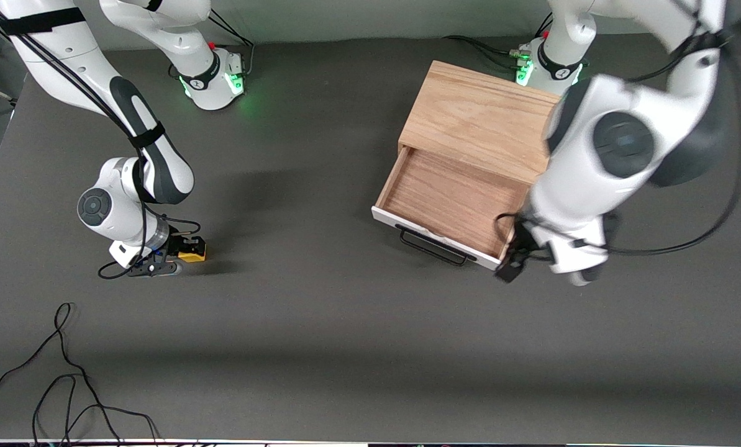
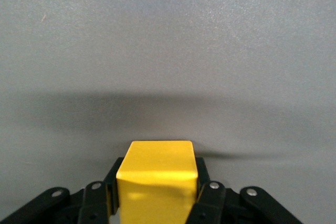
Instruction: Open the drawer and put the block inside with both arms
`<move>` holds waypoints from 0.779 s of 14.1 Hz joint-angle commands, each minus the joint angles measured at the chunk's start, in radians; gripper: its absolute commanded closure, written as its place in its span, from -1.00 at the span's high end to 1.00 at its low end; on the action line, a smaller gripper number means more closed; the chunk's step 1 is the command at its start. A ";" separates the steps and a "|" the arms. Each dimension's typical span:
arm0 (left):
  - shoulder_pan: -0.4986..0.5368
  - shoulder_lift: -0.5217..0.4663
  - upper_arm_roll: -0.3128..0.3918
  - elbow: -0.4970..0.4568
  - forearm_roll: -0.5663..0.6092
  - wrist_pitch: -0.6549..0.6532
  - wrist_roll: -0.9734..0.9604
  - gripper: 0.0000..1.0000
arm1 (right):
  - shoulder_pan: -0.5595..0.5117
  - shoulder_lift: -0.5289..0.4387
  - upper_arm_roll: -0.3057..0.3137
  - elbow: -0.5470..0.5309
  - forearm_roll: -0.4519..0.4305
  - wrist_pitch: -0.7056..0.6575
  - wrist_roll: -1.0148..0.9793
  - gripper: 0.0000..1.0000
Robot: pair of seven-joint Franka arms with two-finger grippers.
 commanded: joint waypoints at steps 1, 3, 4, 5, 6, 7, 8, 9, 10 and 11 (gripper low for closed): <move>0.099 -0.088 -0.008 -0.024 -0.034 -0.132 0.244 1.00 | 0.021 -0.046 0.003 0.031 0.019 -0.081 0.019 -0.12; 0.153 -0.124 -0.004 -0.027 -0.032 -0.209 0.402 1.00 | 0.027 -0.074 0.005 0.060 0.018 -0.148 0.048 -0.12; 0.180 -0.141 -0.004 -0.030 -0.032 -0.234 0.471 1.00 | 0.029 -0.086 0.006 0.083 0.018 -0.190 0.051 -0.12; 0.202 -0.159 -0.004 -0.041 -0.031 -0.251 0.531 1.00 | 0.035 -0.094 0.006 0.118 0.019 -0.246 0.051 -0.12; 0.222 -0.183 -0.003 -0.062 -0.029 -0.257 0.601 1.00 | 0.047 -0.099 0.006 0.166 0.019 -0.315 0.060 -0.12; 0.248 -0.211 -0.003 -0.093 -0.026 -0.255 0.670 1.00 | 0.053 -0.099 0.006 0.233 0.018 -0.401 0.091 -0.12; 0.257 -0.236 -0.003 -0.122 -0.020 -0.255 0.728 1.00 | 0.071 -0.096 0.006 0.314 0.016 -0.491 0.132 -0.12; 0.269 -0.253 -0.003 -0.142 -0.018 -0.255 0.784 1.00 | 0.094 -0.088 0.006 0.386 0.010 -0.573 0.174 -0.12; 0.282 -0.260 -0.003 -0.150 -0.017 -0.257 0.831 1.00 | 0.117 -0.085 0.006 0.458 0.008 -0.650 0.224 -0.12; 0.288 -0.271 -0.001 -0.155 -0.009 -0.266 0.896 1.00 | 0.140 -0.082 0.006 0.523 0.007 -0.719 0.279 -0.12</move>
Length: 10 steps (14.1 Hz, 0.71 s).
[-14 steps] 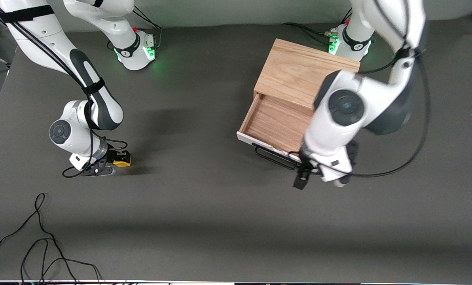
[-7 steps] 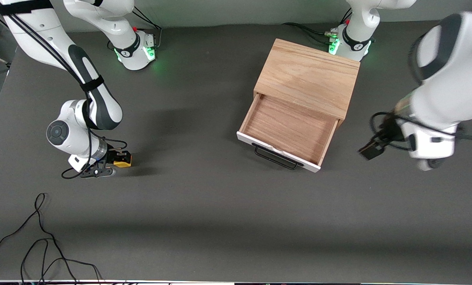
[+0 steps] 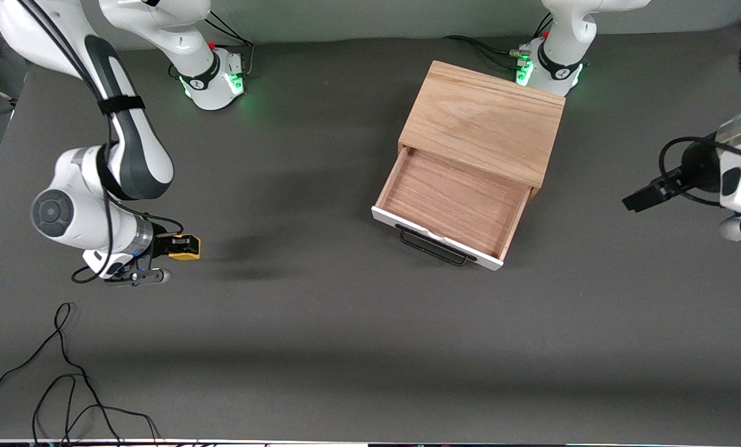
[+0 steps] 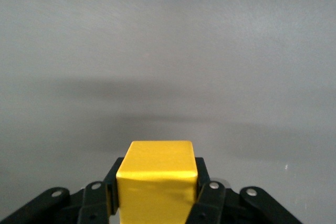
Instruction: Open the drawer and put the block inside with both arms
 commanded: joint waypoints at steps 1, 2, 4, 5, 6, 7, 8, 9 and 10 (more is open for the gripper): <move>0.027 -0.082 -0.002 -0.081 0.016 -0.005 0.201 1.00 | 0.084 0.026 -0.008 0.206 0.004 -0.189 0.158 -0.12; 0.046 -0.095 0.001 -0.092 0.017 -0.008 0.282 1.00 | 0.117 0.035 -0.008 0.267 -0.005 -0.241 0.210 -0.12; 0.054 -0.124 0.001 -0.118 0.038 -0.024 0.410 1.00 | 0.161 0.056 -0.006 0.401 -0.009 -0.352 0.316 -0.12; 0.054 -0.142 0.001 -0.135 0.049 -0.022 0.466 1.00 | 0.189 0.072 -0.005 0.482 0.001 -0.413 0.360 -0.12; 0.054 -0.154 0.003 -0.143 0.051 -0.020 0.488 1.00 | 0.215 0.089 -0.005 0.555 0.005 -0.464 0.403 -0.12; 0.053 -0.161 0.003 -0.144 0.054 -0.020 0.501 1.00 | 0.242 0.101 -0.003 0.609 0.007 -0.498 0.458 -0.12; 0.053 -0.173 0.001 -0.153 0.059 -0.017 0.501 1.00 | 0.273 0.107 0.000 0.637 0.005 -0.509 0.521 -0.12; 0.053 -0.182 0.001 -0.162 0.059 -0.017 0.501 1.00 | 0.308 0.110 0.011 0.657 0.004 -0.506 0.589 -0.12; 0.051 -0.188 0.001 -0.167 0.059 -0.012 0.492 1.00 | 0.340 0.127 0.026 0.688 0.004 -0.497 0.673 -0.12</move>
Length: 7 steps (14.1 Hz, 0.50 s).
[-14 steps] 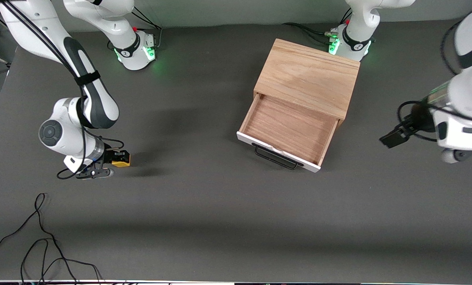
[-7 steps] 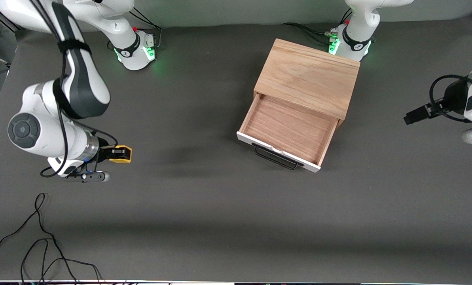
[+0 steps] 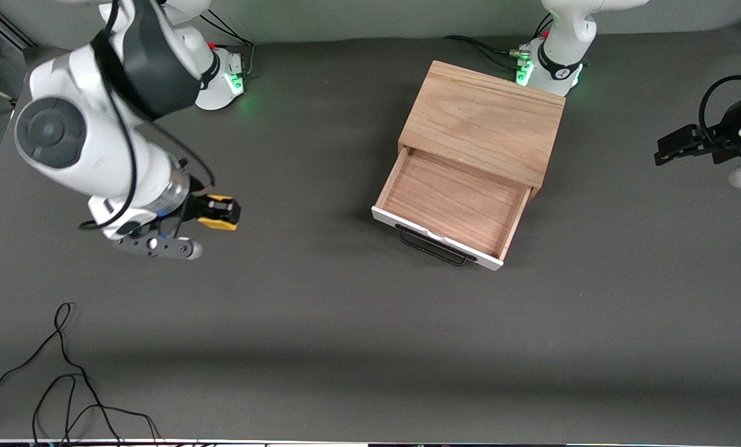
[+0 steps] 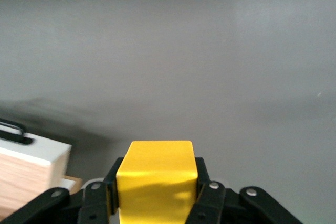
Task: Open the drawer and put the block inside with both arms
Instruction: 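Carry the yellow cube with the right gripper over the open drawer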
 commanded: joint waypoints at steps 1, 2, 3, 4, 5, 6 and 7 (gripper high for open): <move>-0.002 -0.051 -0.005 -0.059 0.026 0.022 0.017 1.00 | 0.085 0.099 0.031 0.167 0.004 -0.023 0.224 -0.12; -0.004 -0.056 -0.006 -0.062 0.039 0.031 0.017 1.00 | 0.105 0.137 0.055 0.222 0.002 -0.022 0.292 -0.12; -0.002 -0.065 -0.008 -0.062 0.041 0.039 0.017 1.00 | 0.125 0.175 0.087 0.272 0.001 -0.019 0.352 -0.12; -0.001 -0.068 -0.008 -0.062 0.043 0.046 0.022 1.00 | 0.148 0.209 0.116 0.302 -0.004 -0.004 0.417 -0.12; -0.001 -0.068 -0.006 -0.062 0.043 0.058 0.022 1.00 | 0.190 0.225 0.120 0.304 -0.008 0.035 0.476 -0.12; -0.001 -0.067 -0.008 -0.064 0.043 0.074 0.022 1.00 | 0.235 0.248 0.114 0.304 -0.013 0.073 0.516 -0.12; -0.002 -0.064 -0.008 -0.067 0.043 0.092 0.022 1.00 | 0.272 0.274 0.109 0.306 -0.019 0.102 0.551 -0.12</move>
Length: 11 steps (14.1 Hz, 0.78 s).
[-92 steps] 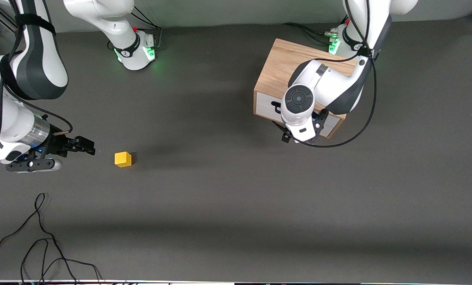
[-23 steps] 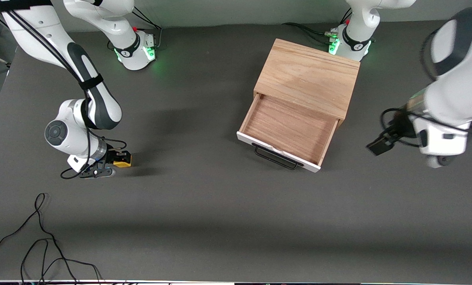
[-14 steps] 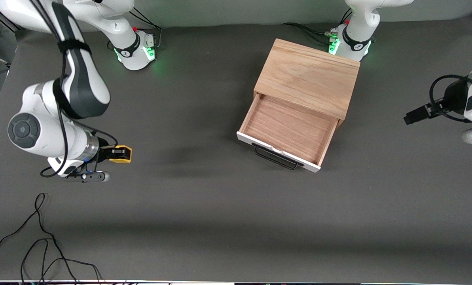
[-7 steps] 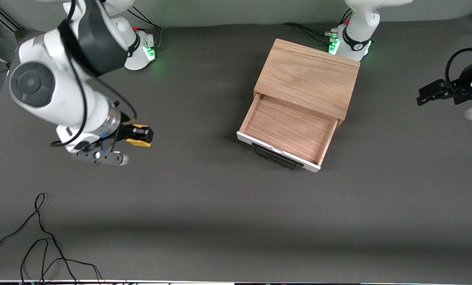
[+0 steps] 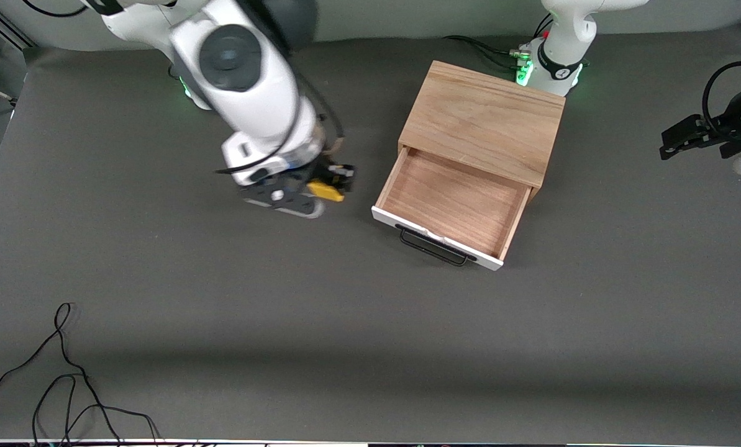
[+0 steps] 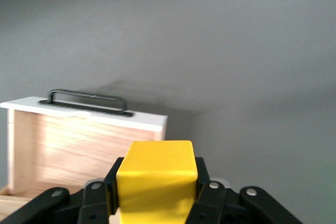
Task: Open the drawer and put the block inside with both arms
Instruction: 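Carry the yellow cube with the right gripper over the open drawer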
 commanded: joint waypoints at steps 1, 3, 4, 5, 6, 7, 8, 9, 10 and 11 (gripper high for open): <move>-0.001 -0.023 -0.002 -0.040 0.015 0.060 0.018 1.00 | 0.085 0.103 -0.006 0.078 -0.039 0.068 0.110 -0.12; -0.001 -0.004 -0.002 -0.029 0.012 0.079 0.018 1.00 | 0.134 0.155 -0.005 0.078 -0.059 0.144 0.166 -0.11; -0.001 0.006 -0.002 -0.020 0.012 0.080 0.019 1.00 | 0.154 0.181 -0.006 0.078 -0.065 0.183 0.198 -0.11; -0.005 0.017 -0.002 -0.009 0.012 0.080 0.018 1.00 | 0.174 0.208 -0.006 0.078 -0.079 0.218 0.216 -0.11; -0.011 0.026 -0.002 0.000 0.012 0.080 0.012 1.00 | 0.195 0.237 -0.007 0.078 -0.094 0.250 0.233 -0.11; -0.021 0.032 0.001 0.006 0.009 0.080 0.010 1.00 | 0.201 0.258 -0.007 0.077 -0.108 0.275 0.249 -0.10; -0.028 0.039 0.001 0.014 0.011 0.079 0.009 1.00 | 0.209 0.278 -0.007 0.075 -0.114 0.287 0.258 -0.08; -0.047 0.042 0.012 0.017 0.011 0.077 0.009 1.00 | 0.223 0.298 -0.009 0.074 -0.121 0.293 0.263 -0.07; -0.070 0.042 0.044 0.018 0.011 0.079 0.010 1.00 | 0.230 0.318 -0.007 0.074 -0.128 0.300 0.270 -0.07; -0.082 0.042 0.056 0.018 0.011 0.079 0.018 1.00 | 0.232 0.332 -0.009 0.074 -0.128 0.304 0.281 -0.05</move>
